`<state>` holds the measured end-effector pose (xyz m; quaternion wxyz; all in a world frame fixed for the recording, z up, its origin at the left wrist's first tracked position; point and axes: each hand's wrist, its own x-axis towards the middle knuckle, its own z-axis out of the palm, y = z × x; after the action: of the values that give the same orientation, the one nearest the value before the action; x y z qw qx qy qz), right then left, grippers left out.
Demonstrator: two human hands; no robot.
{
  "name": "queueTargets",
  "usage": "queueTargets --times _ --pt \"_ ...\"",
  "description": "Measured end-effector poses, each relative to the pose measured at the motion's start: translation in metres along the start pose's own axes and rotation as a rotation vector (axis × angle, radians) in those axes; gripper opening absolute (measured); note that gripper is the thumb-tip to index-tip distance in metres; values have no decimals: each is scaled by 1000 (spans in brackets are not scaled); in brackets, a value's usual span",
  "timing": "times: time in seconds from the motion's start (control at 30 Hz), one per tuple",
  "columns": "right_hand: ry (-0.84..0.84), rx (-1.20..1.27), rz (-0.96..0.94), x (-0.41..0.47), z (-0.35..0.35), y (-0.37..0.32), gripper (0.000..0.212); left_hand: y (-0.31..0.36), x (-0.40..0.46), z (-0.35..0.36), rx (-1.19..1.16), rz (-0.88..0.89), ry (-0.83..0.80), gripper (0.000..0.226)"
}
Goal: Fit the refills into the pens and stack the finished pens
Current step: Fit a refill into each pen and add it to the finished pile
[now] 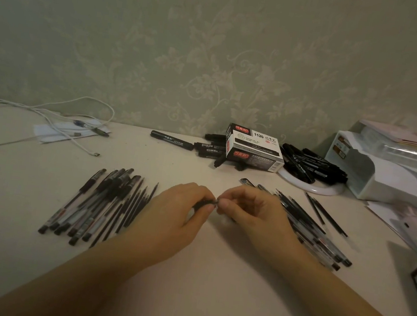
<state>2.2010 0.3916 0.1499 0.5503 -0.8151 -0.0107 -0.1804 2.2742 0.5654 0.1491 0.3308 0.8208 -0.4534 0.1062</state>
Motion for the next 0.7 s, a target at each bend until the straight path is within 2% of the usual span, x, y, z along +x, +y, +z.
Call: queueTargets --times 0.1,0.23,0.3,0.43,0.5,0.63,0.7 --pt "5 -173 -34 -2 0 0 20 0 0 0 39 39 8 19" --pt "47 -257 -58 -4 4 -2 48 1 -1 1 60 61 5 17" --pt "52 -242 -56 -3 3 -2 44 1 -1 1 58 53 1 16" --pt "2 -239 -62 -2 1 -1 11 -1 1 0 41 29 22 18" --pt "-9 -230 -65 -3 1 2 17 -1 1 1 41 39 13 20" --pt "1 -249 -71 -4 2 0 43 1 0 2 53 56 9 17" --pt "19 -228 -61 -3 2 -2 40 0 0 2 50 49 17 15"
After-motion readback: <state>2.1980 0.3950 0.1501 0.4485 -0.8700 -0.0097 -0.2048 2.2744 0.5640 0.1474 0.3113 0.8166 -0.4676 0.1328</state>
